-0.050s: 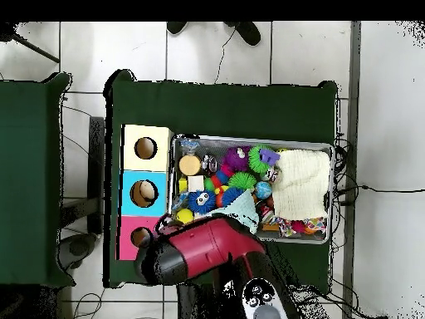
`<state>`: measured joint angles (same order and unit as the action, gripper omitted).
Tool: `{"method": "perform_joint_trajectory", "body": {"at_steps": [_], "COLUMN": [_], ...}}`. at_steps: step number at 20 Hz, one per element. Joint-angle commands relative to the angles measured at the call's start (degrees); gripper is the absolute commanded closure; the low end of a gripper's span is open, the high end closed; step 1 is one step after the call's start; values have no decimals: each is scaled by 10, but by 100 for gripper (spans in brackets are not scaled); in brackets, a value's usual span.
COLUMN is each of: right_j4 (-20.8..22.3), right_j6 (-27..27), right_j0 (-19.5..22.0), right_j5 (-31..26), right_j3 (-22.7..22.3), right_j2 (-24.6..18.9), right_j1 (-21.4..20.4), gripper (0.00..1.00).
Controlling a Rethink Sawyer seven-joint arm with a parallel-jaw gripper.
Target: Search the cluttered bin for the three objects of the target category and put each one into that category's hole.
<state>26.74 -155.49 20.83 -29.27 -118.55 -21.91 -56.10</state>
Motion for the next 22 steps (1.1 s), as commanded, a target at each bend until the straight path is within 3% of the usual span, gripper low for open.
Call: {"method": "perform_joint_trajectory", "body": {"at_steps": [1, 9, 17, 22], "right_j4": [18, 18, 64, 66], "right_j6": [81, 169, 207, 240], "right_j0": [74, 171, 186, 207], "right_j5": [-38, -76, -128, -165], "right_j3": [97, 169, 274, 328], "right_j2": [6, -45, -46, -62], "right_j1": [68, 122, 173, 197], "gripper": [0, 0, 0, 0]}}
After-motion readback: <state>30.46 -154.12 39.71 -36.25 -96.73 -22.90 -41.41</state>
